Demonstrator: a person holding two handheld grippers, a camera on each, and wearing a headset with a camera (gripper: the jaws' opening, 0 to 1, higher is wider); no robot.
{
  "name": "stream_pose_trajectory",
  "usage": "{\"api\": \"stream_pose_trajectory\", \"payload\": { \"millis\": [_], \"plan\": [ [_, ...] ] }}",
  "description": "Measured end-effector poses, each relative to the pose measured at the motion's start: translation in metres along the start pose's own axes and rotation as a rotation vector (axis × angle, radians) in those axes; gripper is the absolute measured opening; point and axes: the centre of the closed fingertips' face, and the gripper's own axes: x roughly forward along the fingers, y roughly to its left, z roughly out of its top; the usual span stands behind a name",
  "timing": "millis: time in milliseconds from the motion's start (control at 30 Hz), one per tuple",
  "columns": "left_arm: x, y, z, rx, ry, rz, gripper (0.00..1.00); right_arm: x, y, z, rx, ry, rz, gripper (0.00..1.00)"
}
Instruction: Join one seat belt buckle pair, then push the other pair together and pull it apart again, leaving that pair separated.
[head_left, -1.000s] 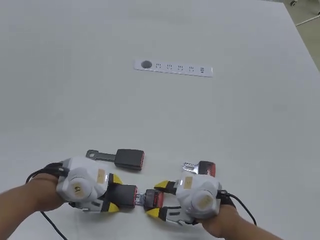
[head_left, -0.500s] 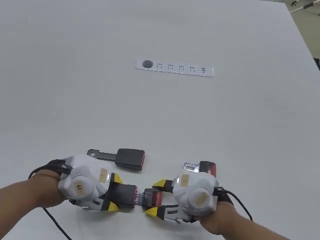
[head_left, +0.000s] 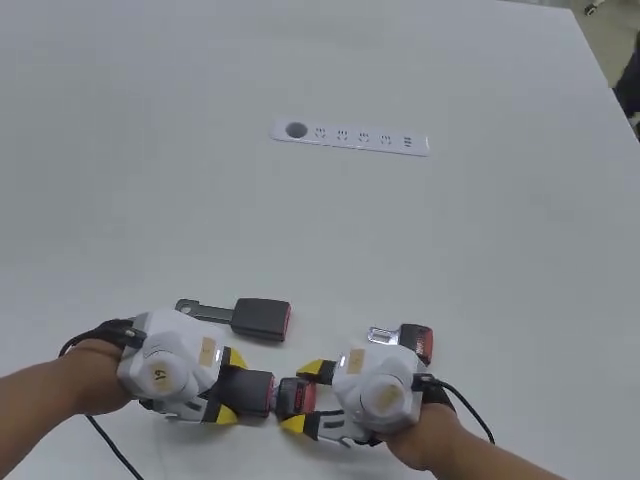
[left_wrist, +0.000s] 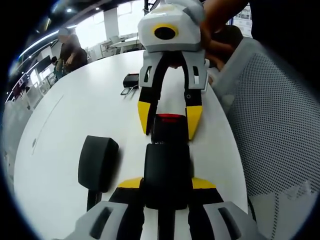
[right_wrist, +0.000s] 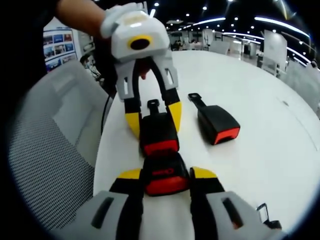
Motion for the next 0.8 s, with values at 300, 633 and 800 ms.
{"api": "stream_pose_trajectory", "payload": {
  "millis": [300, 633, 800],
  "plan": [
    [-0.0010, 0.0017, -0.0002, -0.008, -0.037, -0.002, 0.34, -0.0011, -0.0007, -0.0011, -0.007, -0.018, 0.006, 0.35],
    [-0.0013, 0.0027, -0.0003, -0.028, -0.094, 0.005, 0.34, -0.0034, -0.0002, -0.0017, 0.020, -0.060, 0.007, 0.35],
    [-0.0017, 0.0024, -0.0005, -0.040, -0.111, 0.003, 0.34, -0.0029, 0.0001, -0.0020, 0.004, -0.066, -0.005, 0.35]
  ]
}}
